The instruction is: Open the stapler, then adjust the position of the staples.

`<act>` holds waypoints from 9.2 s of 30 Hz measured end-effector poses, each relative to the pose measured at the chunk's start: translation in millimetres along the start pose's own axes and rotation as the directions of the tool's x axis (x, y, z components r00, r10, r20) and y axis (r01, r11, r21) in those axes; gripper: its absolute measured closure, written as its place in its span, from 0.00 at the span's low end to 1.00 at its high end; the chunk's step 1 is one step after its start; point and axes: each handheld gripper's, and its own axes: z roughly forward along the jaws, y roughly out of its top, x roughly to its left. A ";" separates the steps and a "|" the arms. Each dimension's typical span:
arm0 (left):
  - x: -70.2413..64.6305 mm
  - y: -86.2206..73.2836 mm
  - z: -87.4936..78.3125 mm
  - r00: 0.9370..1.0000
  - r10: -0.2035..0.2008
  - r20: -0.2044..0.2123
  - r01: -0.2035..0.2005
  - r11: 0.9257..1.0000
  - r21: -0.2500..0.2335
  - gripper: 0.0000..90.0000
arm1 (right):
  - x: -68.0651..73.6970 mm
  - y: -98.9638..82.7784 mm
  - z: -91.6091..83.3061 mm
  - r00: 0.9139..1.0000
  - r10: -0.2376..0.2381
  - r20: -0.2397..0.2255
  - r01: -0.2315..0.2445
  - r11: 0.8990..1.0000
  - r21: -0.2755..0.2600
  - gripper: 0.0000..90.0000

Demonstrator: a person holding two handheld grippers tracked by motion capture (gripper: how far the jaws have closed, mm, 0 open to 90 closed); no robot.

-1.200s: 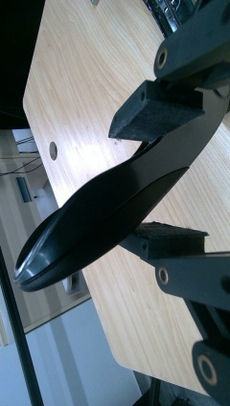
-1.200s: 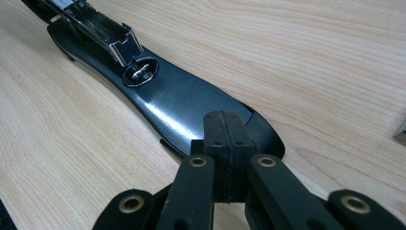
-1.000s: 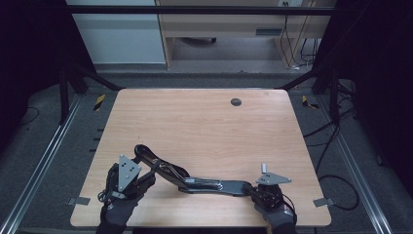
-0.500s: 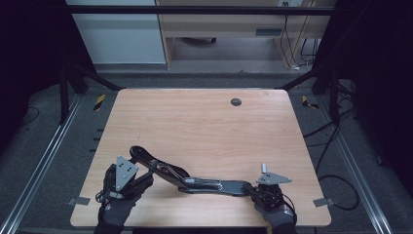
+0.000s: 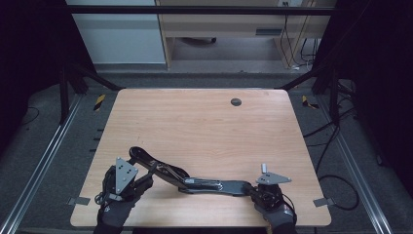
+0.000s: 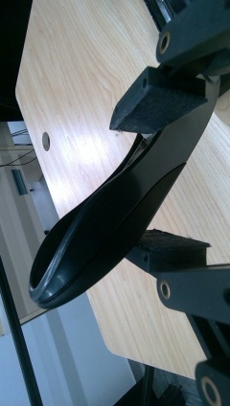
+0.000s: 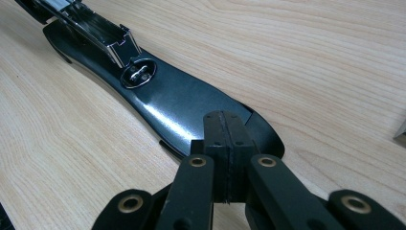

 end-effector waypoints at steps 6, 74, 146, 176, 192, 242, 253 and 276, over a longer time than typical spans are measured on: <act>0.3 1.3 -3.4 1.000 0.006 0.001 -0.006 1.000 0.007 0.45 | 0.3 0.3 -0.4 1.000 -0.001 -0.005 0.001 1.000 0.003 1.00; 34.5 -59.3 -3.0 0.999 -0.027 -0.043 0.034 0.983 0.182 0.48 | -38.0 17.8 -38.4 0.965 0.083 0.247 -0.073 0.996 -0.052 0.63; 38.1 -66.6 8.4 0.999 0.004 -0.040 0.005 0.972 0.235 0.49 | -70.2 43.1 21.9 0.918 0.105 0.381 -0.165 0.978 0.129 0.86; 36.9 -66.9 7.4 1.000 0.007 -0.026 0.000 0.972 0.236 0.50 | -61.4 8.1 -22.0 0.975 -0.026 0.219 -0.012 0.985 0.170 0.87; 37.1 -67.5 7.7 1.000 0.008 -0.023 -0.002 0.971 0.238 0.50 | -63.7 5.5 -22.5 0.976 0.007 0.218 -0.046 0.983 0.178 0.79; 36.7 -68.8 11.1 1.000 0.013 -0.025 -0.006 0.966 0.257 0.50 | -66.2 24.3 -21.6 0.978 -0.004 0.207 -0.063 0.946 0.317 0.83; 37.0 -68.3 10.5 1.000 0.018 -0.024 -0.011 0.966 0.257 0.50 | -65.2 23.0 -17.5 0.980 -0.003 0.197 -0.064 0.942 0.329 0.86; 37.8 -69.0 11.5 1.000 0.012 -0.023 -0.006 0.966 0.258 0.50 | -60.1 43.6 -43.8 0.990 -0.106 0.096 0.081 0.970 0.230 0.87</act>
